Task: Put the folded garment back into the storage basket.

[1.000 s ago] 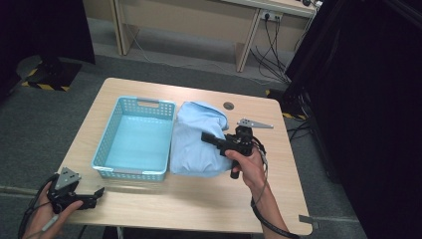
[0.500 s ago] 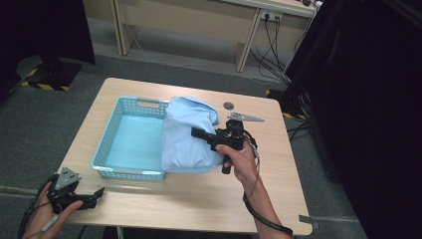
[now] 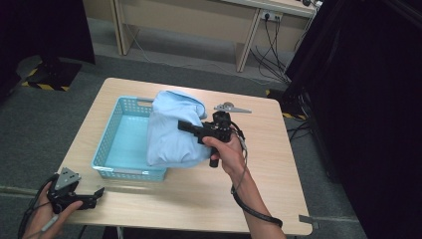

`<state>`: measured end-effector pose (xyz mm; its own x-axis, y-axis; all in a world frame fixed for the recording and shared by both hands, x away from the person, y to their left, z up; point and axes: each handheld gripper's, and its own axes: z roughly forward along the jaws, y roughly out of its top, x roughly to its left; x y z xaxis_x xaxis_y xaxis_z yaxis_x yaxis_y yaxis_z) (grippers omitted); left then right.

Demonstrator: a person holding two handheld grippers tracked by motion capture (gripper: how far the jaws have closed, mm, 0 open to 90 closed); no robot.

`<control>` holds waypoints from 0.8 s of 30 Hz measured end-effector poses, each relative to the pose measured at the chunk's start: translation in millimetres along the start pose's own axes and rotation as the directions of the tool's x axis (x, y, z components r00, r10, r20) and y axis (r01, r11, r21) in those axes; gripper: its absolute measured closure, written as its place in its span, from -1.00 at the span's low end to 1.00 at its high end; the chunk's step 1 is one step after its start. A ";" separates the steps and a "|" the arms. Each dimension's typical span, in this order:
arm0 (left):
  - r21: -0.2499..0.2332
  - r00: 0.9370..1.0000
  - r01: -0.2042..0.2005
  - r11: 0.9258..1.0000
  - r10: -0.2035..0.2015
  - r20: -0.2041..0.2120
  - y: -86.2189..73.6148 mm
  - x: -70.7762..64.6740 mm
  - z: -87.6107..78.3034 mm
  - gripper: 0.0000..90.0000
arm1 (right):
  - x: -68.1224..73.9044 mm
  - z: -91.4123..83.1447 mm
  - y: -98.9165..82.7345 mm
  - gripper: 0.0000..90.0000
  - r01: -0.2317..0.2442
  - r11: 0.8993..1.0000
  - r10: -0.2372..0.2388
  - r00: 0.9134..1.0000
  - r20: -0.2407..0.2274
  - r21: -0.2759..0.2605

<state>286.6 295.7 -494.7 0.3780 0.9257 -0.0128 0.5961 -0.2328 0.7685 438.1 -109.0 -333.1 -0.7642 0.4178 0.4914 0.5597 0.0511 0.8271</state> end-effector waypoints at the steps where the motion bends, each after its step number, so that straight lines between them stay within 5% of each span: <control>1: 0.000 1.000 0.000 1.000 0.000 0.000 0.0 0.0 0.0 -1.00 | -0.4 3.4 0.8 0.60 -0.004 1.000 0.004 1.000 0.000 -0.001; 24: -0.001 1.000 -0.001 1.000 0.001 0.002 -0.2 0.1 -0.1 -1.00 | -0.1 65.8 4.3 0.60 -0.059 0.998 0.059 0.998 -0.012 0.038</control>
<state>286.4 295.9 -494.8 0.3799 0.9249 -0.0131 0.5946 -0.2334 0.7694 461.7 -49.1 -347.6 -0.7337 0.4090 0.5426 0.6152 0.0608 0.7860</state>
